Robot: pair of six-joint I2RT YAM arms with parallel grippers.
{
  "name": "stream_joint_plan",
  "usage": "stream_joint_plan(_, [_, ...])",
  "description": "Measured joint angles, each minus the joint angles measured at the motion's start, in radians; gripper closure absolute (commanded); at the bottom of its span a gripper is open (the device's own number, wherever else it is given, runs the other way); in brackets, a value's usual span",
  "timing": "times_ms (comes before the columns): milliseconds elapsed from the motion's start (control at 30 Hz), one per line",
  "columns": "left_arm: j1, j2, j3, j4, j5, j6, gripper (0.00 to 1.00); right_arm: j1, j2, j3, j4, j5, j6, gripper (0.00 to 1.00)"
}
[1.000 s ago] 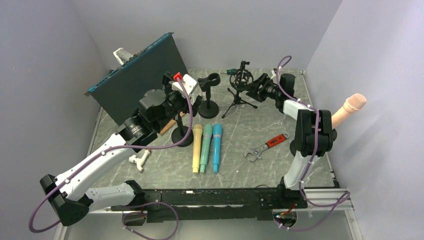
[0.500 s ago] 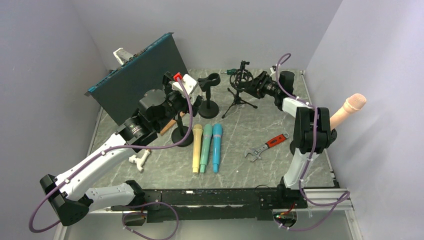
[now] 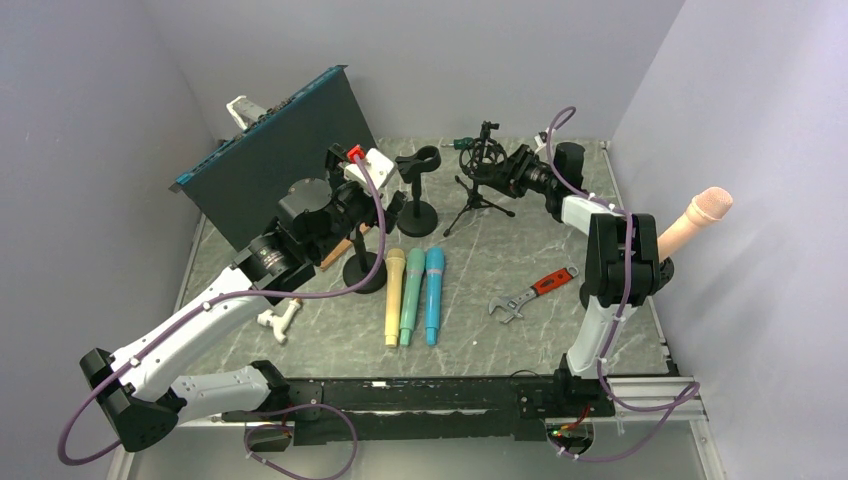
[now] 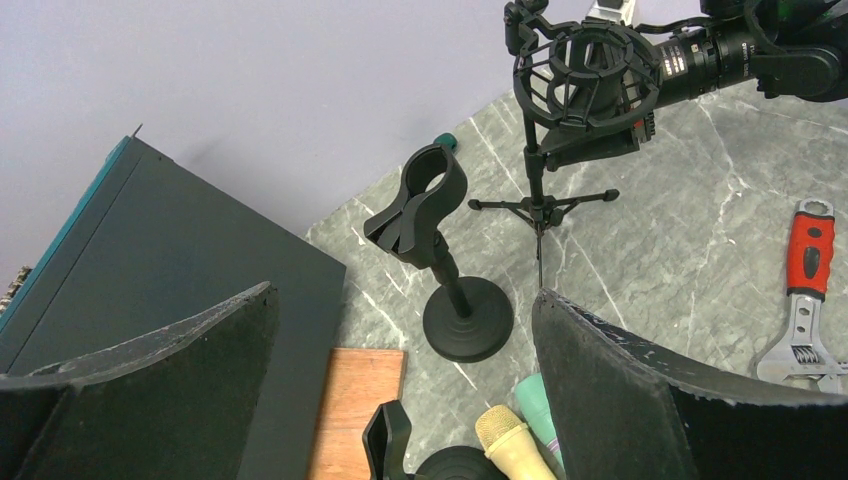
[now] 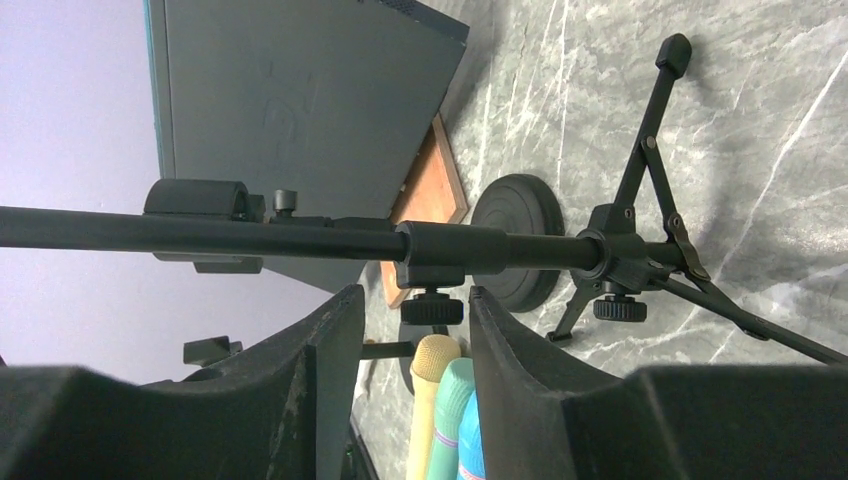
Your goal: Remove the microphone from the stand
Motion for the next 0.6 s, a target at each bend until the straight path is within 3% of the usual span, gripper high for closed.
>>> stream_joint_plan(100, [0.0, 0.0, 0.0, 0.0, 0.0, 0.0, 0.01, 0.008, 0.0, -0.002, 0.004, 0.002, -0.007, 0.67])
stream_joint_plan(300, [0.0, 0.0, 0.0, 0.0, 0.0, 0.0, 0.01, 0.026, -0.002, -0.011, 0.0, 0.029, -0.043, 0.73])
stream_joint_plan(433, [0.0, 0.0, 0.0, 0.0, 0.0, 0.0, 0.01, 0.029, -0.01, -0.008, -0.024, 0.049, -0.086, 0.98])
stream_joint_plan(600, [0.0, 0.0, 0.0, 0.0, 0.0, 0.0, 0.01, 0.045, -0.044, -0.001, -0.101, 0.113, -0.175, 1.0])
